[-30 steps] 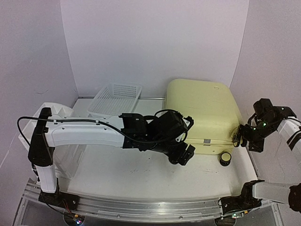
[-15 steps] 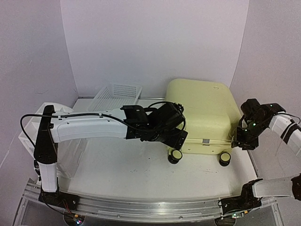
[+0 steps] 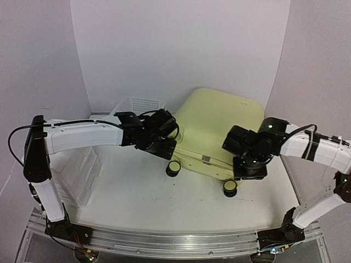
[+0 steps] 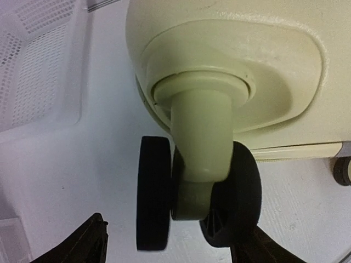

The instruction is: Open, take out, and arrange the luggage

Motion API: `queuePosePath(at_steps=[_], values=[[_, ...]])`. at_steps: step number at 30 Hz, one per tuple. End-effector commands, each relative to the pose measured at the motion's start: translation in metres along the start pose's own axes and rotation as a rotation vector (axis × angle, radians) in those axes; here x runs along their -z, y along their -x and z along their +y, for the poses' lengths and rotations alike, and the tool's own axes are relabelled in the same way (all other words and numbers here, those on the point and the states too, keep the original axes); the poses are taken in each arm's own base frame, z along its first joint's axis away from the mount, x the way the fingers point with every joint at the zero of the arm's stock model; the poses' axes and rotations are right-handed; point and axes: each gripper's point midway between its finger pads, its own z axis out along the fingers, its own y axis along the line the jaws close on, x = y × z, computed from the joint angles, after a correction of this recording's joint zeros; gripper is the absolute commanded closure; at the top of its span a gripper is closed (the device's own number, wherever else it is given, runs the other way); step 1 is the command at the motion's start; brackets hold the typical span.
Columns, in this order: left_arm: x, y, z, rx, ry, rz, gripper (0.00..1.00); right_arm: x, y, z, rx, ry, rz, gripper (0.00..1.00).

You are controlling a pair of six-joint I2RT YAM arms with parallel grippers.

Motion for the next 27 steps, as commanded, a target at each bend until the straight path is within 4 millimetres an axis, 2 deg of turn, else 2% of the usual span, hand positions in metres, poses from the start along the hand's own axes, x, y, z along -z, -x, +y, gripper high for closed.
queuePosePath(at_steps=[1,3,5,7,10,12,16,19,23,24,27], values=[[0.051,0.025,0.049,0.064,0.067,-0.109,0.2,0.047,-0.014,0.138,0.42,0.304,-0.089,0.46],[0.063,0.019,0.057,0.071,0.055,-0.115,0.14,0.053,-0.017,0.146,0.455,0.314,-0.086,0.33],[0.077,0.014,0.063,0.088,0.026,-0.123,0.06,0.064,-0.014,0.143,0.466,0.34,-0.114,0.17],[0.091,0.009,0.066,0.104,-0.016,-0.129,0.01,0.083,-0.006,0.135,0.47,0.375,-0.169,0.05],[0.109,0.003,0.061,0.127,-0.115,-0.131,0.0,0.108,0.011,0.112,0.455,0.383,-0.267,0.02],[0.12,0.004,0.049,0.129,-0.211,-0.136,0.01,0.112,0.032,0.09,0.392,0.372,-0.293,0.02],[0.143,0.012,0.002,0.082,-0.432,-0.169,0.0,0.1,0.078,0.04,0.268,0.349,-0.278,0.02],[0.151,0.018,-0.039,0.049,-0.553,-0.184,0.0,0.095,0.115,0.016,0.165,0.417,-0.264,0.02],[0.136,0.017,-0.102,-0.034,-0.637,-0.142,0.01,0.086,0.151,-0.004,0.016,0.549,-0.234,0.02],[0.134,0.023,-0.118,-0.058,-0.647,-0.151,0.01,0.082,0.154,-0.006,-0.015,0.583,-0.22,0.02],[0.112,0.026,-0.153,-0.121,-0.643,-0.136,0.01,0.072,0.155,-0.013,-0.074,0.626,-0.192,0.02]])
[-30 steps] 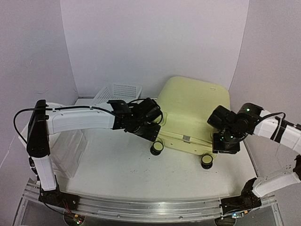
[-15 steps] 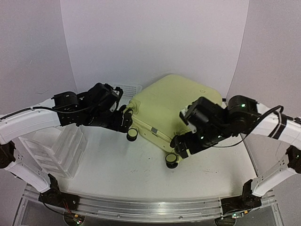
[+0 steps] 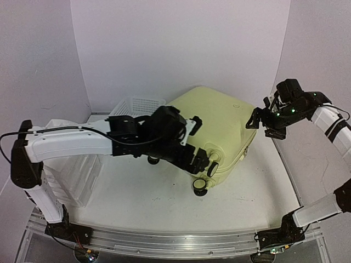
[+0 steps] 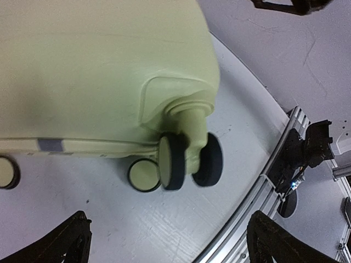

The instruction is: Open, take out, and arrange the luggage

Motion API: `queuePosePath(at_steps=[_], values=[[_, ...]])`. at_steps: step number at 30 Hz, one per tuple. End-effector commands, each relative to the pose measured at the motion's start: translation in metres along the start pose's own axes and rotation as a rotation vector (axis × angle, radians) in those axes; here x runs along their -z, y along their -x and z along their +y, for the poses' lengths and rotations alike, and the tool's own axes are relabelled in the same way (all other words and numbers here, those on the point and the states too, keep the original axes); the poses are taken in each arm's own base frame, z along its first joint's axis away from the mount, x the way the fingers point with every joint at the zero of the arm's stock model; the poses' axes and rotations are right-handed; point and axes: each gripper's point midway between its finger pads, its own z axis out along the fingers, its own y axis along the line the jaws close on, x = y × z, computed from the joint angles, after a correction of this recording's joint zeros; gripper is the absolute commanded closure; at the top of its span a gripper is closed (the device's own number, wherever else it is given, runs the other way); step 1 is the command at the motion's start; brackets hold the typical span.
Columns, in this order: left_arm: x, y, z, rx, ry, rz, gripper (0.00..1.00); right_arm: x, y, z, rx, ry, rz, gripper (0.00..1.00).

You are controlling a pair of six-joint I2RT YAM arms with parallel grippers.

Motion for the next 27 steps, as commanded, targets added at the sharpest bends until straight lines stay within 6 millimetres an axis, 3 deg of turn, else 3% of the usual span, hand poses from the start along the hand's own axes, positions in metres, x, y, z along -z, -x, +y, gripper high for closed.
queuePosePath(at_steps=[1,5,8,15,20,27], values=[[-0.036,0.028,-0.047,-0.092,-0.093,-0.042,0.01,0.003,0.002,0.019,-0.017,0.201,0.004,0.02],[-0.066,0.03,-0.048,-0.148,-0.027,-0.023,0.02,0.016,-0.012,0.013,-0.017,0.199,-0.033,0.02],[-0.082,0.026,-0.045,-0.173,0.015,-0.003,0.1,0.025,-0.022,0.006,-0.013,0.177,-0.06,0.02],[-0.097,0.021,-0.04,-0.178,0.066,0.012,0.53,0.028,-0.026,-0.022,-0.013,0.031,-0.092,0.02],[-0.092,0.005,-0.034,-0.174,0.081,0.051,0.77,0.021,-0.004,-0.027,-0.003,-0.033,-0.103,0.02],[-0.054,-0.027,-0.038,-0.167,0.072,0.093,0.83,0.016,0.051,-0.028,-0.07,0.027,-0.117,0.02]])
